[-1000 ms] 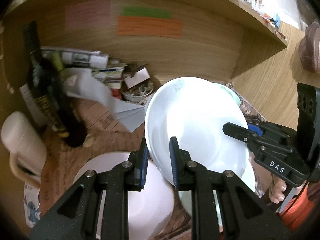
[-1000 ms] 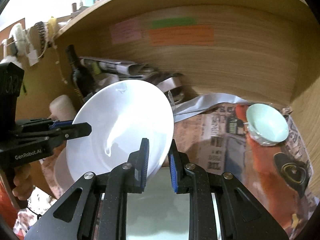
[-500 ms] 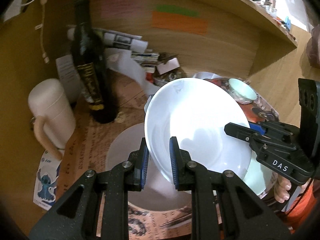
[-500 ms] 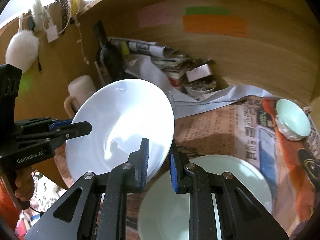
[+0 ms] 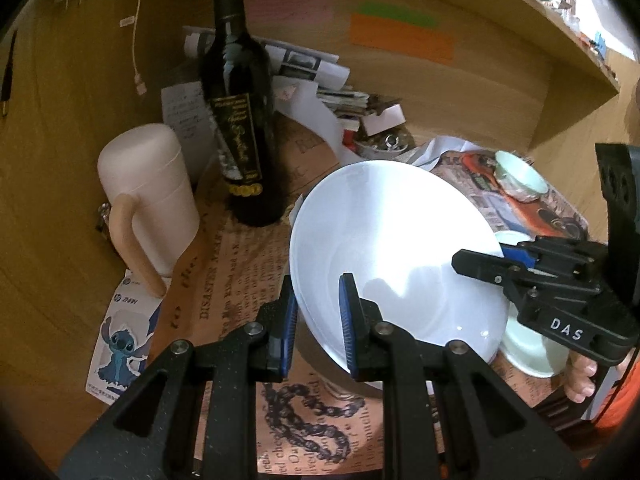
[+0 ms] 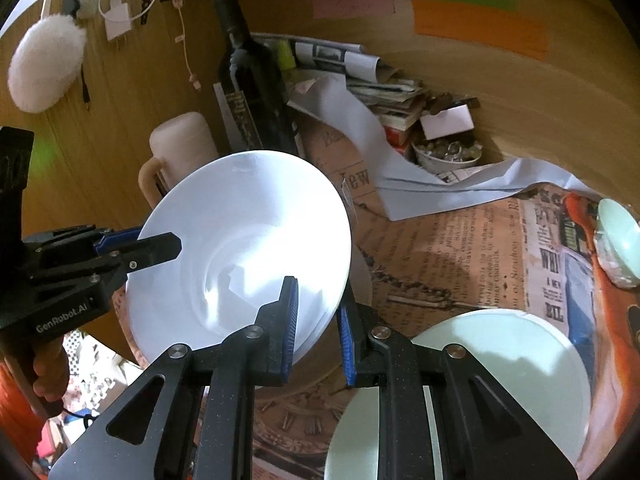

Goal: Organize plates and bowls
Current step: 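Carry the white bowl with both tools over the mauve bowl, then lower the white bowl into the mauve bowl and open both tools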

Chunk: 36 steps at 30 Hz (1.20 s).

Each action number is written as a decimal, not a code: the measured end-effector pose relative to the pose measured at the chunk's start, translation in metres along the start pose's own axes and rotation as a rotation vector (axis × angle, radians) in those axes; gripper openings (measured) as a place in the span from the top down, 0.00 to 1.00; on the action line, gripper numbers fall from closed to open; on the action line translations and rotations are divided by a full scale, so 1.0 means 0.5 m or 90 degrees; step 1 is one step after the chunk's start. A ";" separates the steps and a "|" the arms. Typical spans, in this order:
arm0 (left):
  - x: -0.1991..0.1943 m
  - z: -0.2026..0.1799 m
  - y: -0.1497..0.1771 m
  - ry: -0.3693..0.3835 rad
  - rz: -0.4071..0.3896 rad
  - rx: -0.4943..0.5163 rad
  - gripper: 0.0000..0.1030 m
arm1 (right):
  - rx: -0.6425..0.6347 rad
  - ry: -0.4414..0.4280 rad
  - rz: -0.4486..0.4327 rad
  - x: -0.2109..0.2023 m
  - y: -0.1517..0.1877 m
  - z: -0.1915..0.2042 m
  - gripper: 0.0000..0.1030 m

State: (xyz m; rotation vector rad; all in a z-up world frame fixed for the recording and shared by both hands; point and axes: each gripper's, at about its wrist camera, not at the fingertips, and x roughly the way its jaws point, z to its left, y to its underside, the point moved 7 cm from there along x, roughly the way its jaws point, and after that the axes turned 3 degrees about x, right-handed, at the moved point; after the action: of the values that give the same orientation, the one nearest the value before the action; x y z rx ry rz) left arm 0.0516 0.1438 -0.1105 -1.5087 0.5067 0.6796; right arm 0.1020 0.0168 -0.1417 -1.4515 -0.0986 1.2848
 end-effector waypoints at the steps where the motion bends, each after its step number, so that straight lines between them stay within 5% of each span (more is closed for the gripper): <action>1: 0.002 0.000 0.004 -0.003 0.002 0.002 0.81 | 0.000 0.000 0.002 0.003 0.001 0.000 0.83; 23: 0.043 -0.012 0.032 -0.079 0.015 0.095 0.80 | -0.021 0.021 0.053 0.038 0.020 -0.004 0.83; 36: 0.060 -0.010 0.041 -0.065 0.029 0.089 0.70 | -0.053 0.042 0.066 0.047 0.014 -0.008 0.78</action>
State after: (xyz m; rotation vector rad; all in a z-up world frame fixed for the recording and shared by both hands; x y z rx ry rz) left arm 0.0597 0.1404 -0.1459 -1.3283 0.5013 0.7387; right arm 0.1104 0.0272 -0.1624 -1.5865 -0.0332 1.3276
